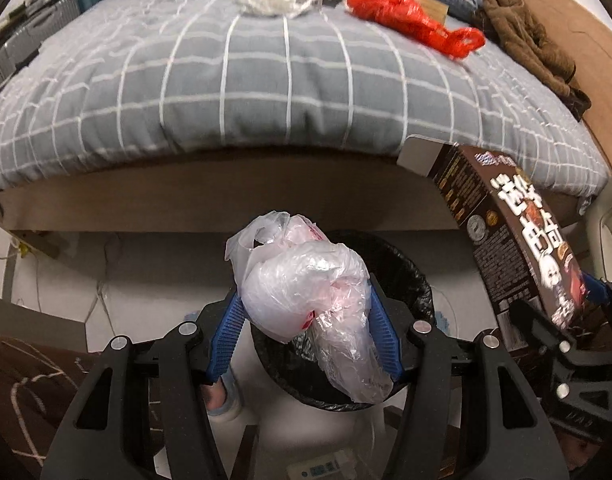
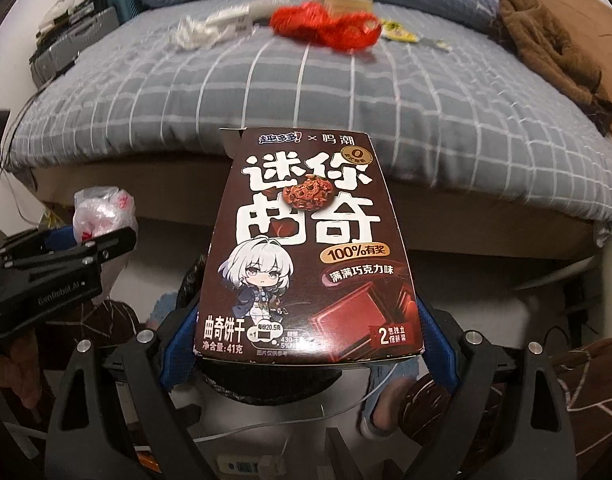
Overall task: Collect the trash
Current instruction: 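Open the right tool over the bin while the left tool releases the clear bag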
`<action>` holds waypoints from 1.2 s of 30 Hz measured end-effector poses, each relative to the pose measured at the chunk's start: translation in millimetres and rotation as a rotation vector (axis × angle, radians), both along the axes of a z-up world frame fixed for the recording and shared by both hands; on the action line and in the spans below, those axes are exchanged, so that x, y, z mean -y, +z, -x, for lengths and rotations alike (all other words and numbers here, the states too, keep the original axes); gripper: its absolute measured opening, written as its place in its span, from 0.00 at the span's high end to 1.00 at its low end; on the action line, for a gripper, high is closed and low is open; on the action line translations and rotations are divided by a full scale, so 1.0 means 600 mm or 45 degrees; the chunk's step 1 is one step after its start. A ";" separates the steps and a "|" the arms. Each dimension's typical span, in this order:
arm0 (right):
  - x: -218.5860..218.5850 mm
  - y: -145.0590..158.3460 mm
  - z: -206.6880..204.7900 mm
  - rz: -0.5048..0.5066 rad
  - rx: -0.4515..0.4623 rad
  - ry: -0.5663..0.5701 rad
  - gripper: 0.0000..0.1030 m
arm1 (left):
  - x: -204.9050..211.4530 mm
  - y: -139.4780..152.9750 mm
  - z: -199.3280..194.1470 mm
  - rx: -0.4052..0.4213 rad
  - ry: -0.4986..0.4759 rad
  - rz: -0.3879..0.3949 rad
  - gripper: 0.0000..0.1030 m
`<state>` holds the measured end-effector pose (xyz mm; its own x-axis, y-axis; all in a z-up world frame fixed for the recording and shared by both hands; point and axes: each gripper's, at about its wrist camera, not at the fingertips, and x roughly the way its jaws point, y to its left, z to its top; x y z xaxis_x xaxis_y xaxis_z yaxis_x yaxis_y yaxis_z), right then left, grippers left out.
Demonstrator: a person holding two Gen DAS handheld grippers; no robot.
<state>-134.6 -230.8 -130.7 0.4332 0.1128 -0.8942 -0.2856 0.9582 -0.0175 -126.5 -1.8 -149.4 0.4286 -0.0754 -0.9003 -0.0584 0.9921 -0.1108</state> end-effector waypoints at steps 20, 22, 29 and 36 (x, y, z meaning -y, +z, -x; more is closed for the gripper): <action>-0.066 -0.150 -0.037 0.032 -0.258 0.151 0.15 | -0.061 -0.118 -0.019 -0.147 0.102 -0.014 0.46; -0.071 -0.155 -0.040 0.028 -0.253 0.167 0.15 | -0.069 -0.122 -0.015 -0.152 0.118 -0.010 0.46; -0.070 -0.156 -0.049 0.029 -0.211 0.159 0.07 | -0.066 -0.126 -0.015 -0.149 0.117 0.000 0.46; -0.036 -0.135 -0.057 0.037 -0.145 0.078 0.07 | -0.042 -0.129 -0.025 -0.129 0.051 0.021 0.46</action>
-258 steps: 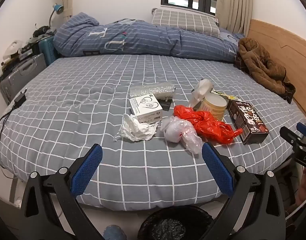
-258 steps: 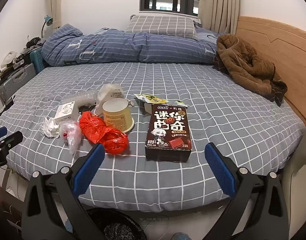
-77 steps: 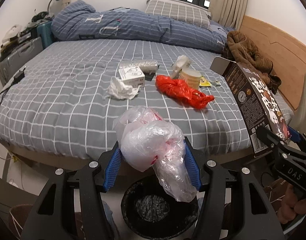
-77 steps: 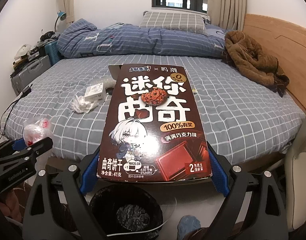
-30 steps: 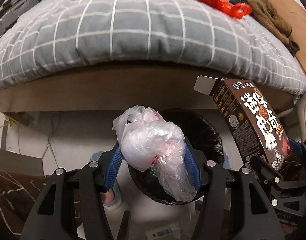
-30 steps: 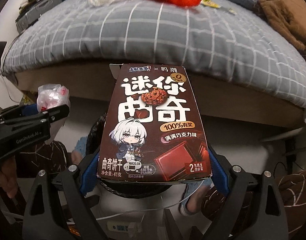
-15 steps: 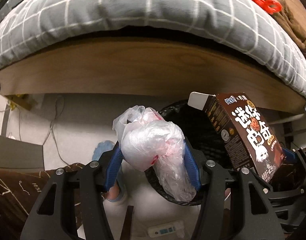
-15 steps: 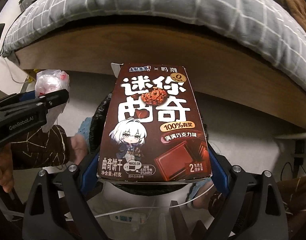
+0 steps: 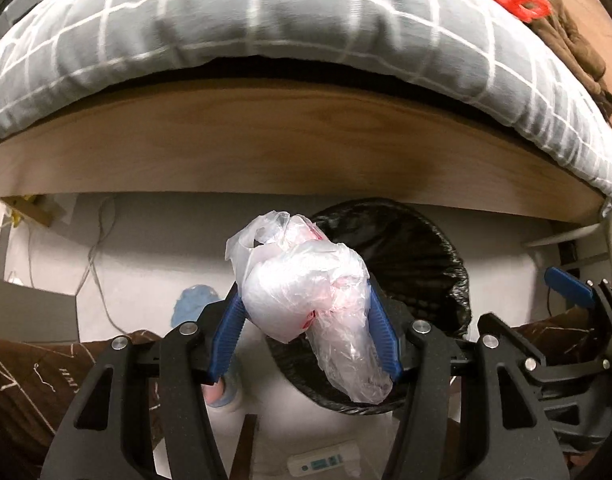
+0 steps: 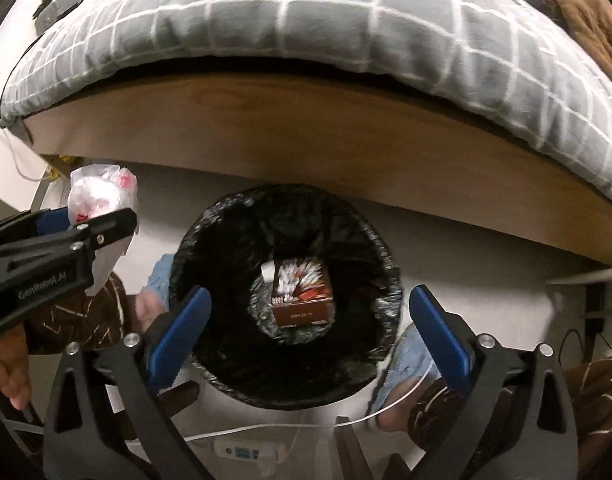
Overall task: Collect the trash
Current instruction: 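Open the right tool over the bin while the left tool releases the clear bag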
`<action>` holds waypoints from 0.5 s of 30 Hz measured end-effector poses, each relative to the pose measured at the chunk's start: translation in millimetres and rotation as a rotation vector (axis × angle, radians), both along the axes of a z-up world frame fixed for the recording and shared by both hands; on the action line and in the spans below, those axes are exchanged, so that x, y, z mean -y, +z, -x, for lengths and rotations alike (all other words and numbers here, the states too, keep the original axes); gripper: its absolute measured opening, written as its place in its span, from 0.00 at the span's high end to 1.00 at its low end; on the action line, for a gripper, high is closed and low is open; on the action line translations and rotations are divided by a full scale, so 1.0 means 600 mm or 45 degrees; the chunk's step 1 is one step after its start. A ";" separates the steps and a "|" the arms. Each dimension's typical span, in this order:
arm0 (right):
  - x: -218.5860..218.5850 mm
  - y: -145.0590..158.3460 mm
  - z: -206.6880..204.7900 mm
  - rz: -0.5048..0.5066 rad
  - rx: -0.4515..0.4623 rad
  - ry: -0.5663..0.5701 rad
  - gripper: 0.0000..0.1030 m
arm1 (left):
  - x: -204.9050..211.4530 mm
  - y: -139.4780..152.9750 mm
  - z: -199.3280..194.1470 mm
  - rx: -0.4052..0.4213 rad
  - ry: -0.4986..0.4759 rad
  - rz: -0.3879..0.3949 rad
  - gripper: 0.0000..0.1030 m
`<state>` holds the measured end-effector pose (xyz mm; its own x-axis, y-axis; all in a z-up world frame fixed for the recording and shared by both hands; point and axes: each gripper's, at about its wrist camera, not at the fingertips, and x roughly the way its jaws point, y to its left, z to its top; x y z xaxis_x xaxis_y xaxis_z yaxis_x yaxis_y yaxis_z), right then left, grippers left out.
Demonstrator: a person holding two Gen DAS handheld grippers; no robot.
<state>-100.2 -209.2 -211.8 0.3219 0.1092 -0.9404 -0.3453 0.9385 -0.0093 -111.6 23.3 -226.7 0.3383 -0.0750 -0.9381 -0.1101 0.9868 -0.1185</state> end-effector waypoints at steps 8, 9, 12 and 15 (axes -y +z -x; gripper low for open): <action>0.069 0.024 0.001 0.018 0.068 -0.123 0.07 | 0.059 0.005 -0.019 0.003 -0.074 0.022 0.46; 0.081 0.028 0.002 0.013 0.078 -0.141 0.07 | 0.073 0.011 -0.023 0.007 -0.085 0.019 0.46; 0.102 0.034 0.003 0.009 0.084 -0.191 0.07 | 0.103 0.018 -0.031 0.017 -0.118 0.021 0.46; 0.120 0.038 0.003 0.018 0.105 -0.224 0.07 | 0.123 0.016 -0.038 0.015 -0.149 0.024 0.46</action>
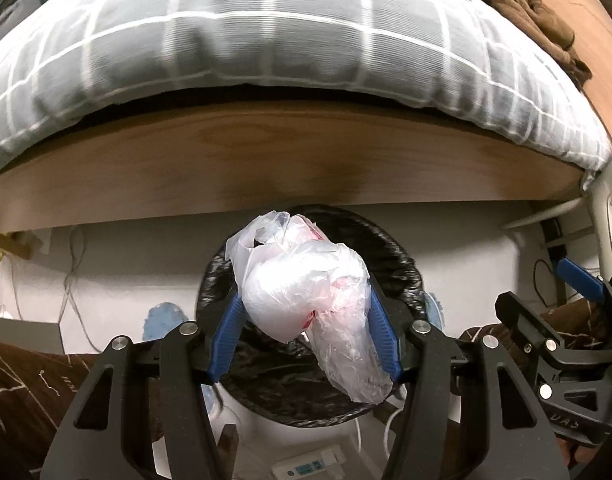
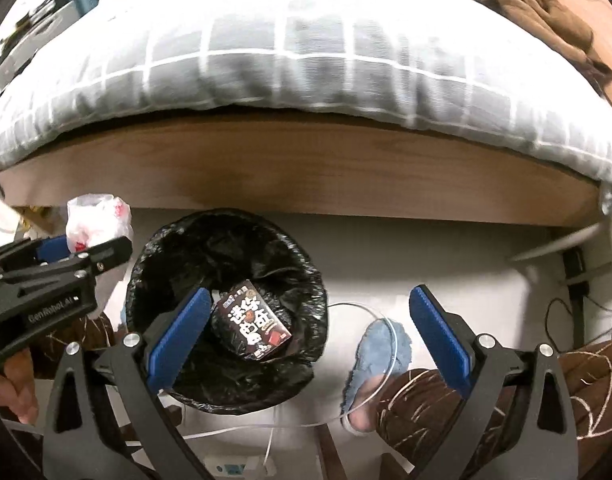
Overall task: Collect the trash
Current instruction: 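Open the right tool over the bin while the left tool releases the clear bag, then raise both tools back toward the remaining items on the bed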
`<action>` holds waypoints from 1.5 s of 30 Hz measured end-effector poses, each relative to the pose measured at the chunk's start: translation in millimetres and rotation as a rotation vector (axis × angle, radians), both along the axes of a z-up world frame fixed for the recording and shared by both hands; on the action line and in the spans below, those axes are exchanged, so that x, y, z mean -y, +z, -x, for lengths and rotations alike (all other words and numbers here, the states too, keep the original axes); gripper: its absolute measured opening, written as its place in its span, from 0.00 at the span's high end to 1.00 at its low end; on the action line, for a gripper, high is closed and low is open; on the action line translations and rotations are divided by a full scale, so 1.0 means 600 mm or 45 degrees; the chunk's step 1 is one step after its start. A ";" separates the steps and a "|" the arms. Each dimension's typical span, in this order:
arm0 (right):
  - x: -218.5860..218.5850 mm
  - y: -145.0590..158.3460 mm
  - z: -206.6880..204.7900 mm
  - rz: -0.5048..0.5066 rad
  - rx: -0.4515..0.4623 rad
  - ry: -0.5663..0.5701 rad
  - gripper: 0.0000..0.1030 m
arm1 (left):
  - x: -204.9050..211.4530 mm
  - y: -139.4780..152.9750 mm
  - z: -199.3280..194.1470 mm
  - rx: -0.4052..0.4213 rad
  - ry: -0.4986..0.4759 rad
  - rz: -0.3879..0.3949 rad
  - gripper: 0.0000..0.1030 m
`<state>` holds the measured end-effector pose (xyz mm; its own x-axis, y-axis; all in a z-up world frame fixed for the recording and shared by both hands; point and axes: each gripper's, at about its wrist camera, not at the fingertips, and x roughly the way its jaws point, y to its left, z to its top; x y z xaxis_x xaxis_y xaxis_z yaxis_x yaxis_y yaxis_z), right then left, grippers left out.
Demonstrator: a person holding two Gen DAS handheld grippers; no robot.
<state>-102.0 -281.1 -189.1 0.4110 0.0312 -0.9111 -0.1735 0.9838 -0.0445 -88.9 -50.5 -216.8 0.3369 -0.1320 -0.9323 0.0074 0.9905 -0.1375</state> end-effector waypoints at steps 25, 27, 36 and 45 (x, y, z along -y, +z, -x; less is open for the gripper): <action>0.003 0.063 -0.004 -0.031 0.136 0.039 0.07 | 0.010 0.055 0.009 0.114 0.039 -0.105 0.06; -0.002 0.077 -0.007 -0.039 0.155 0.045 0.07 | 0.004 0.072 0.010 0.135 0.048 -0.120 0.06; -0.030 0.139 -0.020 -0.056 0.250 0.102 0.07 | -0.036 0.142 0.011 0.228 0.093 -0.118 0.06; -0.053 0.191 -0.043 -0.081 0.319 0.137 0.07 | -0.080 0.203 0.005 0.306 0.166 -0.128 0.06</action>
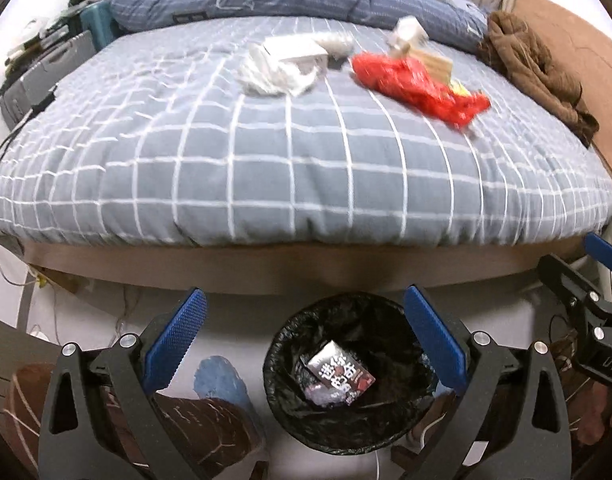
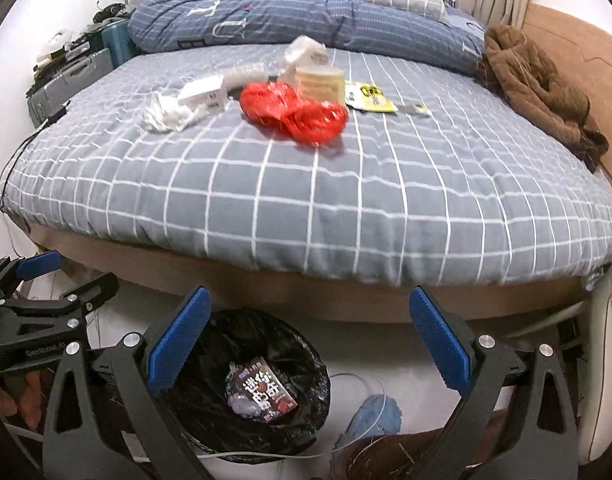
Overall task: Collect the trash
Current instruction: 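Raise both tools back toward the remaining items on the bed, then grasp the crumpled white tissue with the left tool while the right tool grasps the red bag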
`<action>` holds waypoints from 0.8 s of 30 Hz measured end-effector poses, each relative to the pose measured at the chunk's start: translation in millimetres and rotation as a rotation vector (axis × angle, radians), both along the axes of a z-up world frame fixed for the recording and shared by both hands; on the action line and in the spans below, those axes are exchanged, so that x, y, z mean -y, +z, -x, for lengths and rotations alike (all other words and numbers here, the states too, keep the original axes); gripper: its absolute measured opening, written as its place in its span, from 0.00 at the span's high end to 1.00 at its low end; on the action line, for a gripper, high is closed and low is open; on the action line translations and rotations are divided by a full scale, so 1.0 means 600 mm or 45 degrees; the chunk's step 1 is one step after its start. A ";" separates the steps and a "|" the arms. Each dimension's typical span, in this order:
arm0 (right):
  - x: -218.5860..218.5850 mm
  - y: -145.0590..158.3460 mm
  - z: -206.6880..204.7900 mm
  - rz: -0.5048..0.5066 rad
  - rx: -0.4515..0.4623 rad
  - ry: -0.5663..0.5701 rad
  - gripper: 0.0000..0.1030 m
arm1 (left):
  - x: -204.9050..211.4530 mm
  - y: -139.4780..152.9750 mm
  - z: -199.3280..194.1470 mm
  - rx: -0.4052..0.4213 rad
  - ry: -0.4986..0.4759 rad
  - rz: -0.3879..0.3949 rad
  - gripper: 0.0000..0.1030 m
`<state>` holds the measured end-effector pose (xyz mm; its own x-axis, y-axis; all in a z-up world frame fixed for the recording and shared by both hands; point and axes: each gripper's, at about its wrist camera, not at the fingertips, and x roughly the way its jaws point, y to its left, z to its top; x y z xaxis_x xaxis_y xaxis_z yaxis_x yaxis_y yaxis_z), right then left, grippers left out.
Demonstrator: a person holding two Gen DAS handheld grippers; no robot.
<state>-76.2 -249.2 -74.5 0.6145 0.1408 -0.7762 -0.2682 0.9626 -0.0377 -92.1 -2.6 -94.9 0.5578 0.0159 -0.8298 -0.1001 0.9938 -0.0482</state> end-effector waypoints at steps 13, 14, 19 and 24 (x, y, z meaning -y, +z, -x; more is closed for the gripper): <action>-0.025 0.046 -0.058 -0.017 0.055 0.021 0.07 | -0.038 0.055 -0.052 0.065 0.051 0.022 0.06; -0.026 0.048 -0.064 -0.019 0.058 0.021 0.07 | -0.041 0.058 -0.058 0.068 0.054 0.025 0.06; -0.034 0.053 -0.094 -0.035 0.067 0.016 0.07 | -0.049 0.067 -0.085 0.081 0.055 0.023 0.06; -0.042 0.055 -0.126 -0.039 0.074 0.018 0.07 | -0.056 0.070 -0.122 0.089 0.055 0.023 0.06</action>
<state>-0.8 -223.9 -41.5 0.6563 0.1725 -0.7345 -0.2797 0.9598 -0.0245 -18.8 31.1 -53.2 0.6135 0.0264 -0.7892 -0.1387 0.9875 -0.0747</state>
